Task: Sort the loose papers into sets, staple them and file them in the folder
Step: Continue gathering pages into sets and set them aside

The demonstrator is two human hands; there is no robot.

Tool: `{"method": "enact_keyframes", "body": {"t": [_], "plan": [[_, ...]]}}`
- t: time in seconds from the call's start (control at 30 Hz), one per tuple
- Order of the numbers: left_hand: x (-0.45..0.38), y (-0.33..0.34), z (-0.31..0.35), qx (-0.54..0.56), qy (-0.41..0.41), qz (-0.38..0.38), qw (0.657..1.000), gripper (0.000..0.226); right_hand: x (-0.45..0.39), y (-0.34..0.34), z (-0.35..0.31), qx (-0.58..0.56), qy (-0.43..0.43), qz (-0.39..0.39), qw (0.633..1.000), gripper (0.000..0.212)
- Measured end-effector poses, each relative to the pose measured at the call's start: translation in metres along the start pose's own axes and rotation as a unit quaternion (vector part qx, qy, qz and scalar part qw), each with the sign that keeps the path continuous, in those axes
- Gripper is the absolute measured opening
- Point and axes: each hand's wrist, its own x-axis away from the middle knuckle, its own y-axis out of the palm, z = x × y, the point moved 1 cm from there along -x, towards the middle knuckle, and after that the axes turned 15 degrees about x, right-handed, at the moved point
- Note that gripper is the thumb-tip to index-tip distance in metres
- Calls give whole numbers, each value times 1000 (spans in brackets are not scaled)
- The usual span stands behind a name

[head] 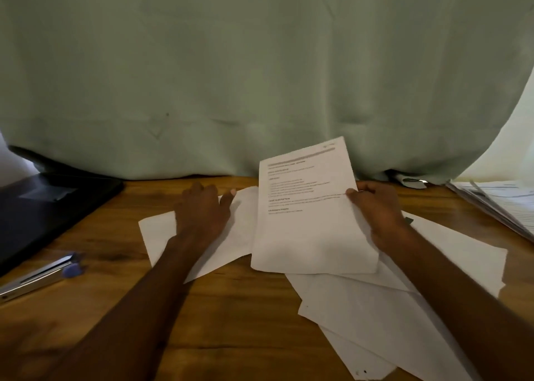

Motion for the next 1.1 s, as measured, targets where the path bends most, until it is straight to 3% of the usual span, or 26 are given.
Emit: {"method": "enact_keyframes", "body": {"t": [0.07, 0.13, 0.2, 0.3, 0.33, 0.4, 0.43, 0.5, 0.57, 0.63, 0.7, 0.73, 0.8, 0.87, 0.93, 1.03, 1.1], "plan": [[2, -1, 14, 202, -20, -7, 979, 72, 0, -4, 2, -74, 54, -43, 995, 6], [5, 1, 28, 352, -94, -47, 930, 65, 3, -2, 4, -130, 81, -100, 983, 15], [7, 1, 33, 428, -145, -91, 888, 51, 8, 3, 0, -163, 71, -147, 973, 21], [4, 0, 26, 516, -181, -112, 830, 63, 17, 10, -11, -166, 23, -204, 964, 20], [2, -1, 22, 525, -175, -97, 827, 65, 18, 11, -15, -160, 10, -201, 966, 17], [0, -3, 15, 484, -139, -49, 863, 59, 16, 6, -16, -70, -24, -109, 991, 14], [-2, -5, 9, 439, -115, -25, 891, 53, 10, 1, -14, 61, -70, -35, 995, 17], [-6, -7, -6, 324, -87, 8, 942, 40, 3, -15, -5, 343, -146, 51, 927, 23], [-6, -9, -16, 196, -64, 21, 978, 33, 0, -28, 4, 452, -127, 42, 882, 21], [-2, -9, -13, 66, -46, 29, 996, 37, -1, -28, 10, 493, -97, -8, 865, 33], [2, -8, -4, -62, -42, 44, 996, 62, 1, -22, 11, 529, -100, -58, 841, 44], [5, -7, 3, -78, -23, 52, 995, 72, 3, -19, 10, 535, -108, -66, 835, 47], [17, -2, 25, -4, 66, 38, 997, 70, 6, -13, 10, 531, -118, -65, 837, 49], [31, 9, 50, 121, 148, -27, 981, 61, 8, -10, 9, 526, -119, -61, 840, 51], [44, 21, 71, 156, 190, -122, 962, 66, 8, -8, 10, 524, -115, -69, 841, 56], [48, 36, 74, 57, 169, -246, 953, 81, 6, -7, 13, 527, -102, -78, 840, 66], [43, 36, 64, -26, 125, -265, 956, 85, 3, -11, 15, 512, -76, -64, 853, 72]]}}
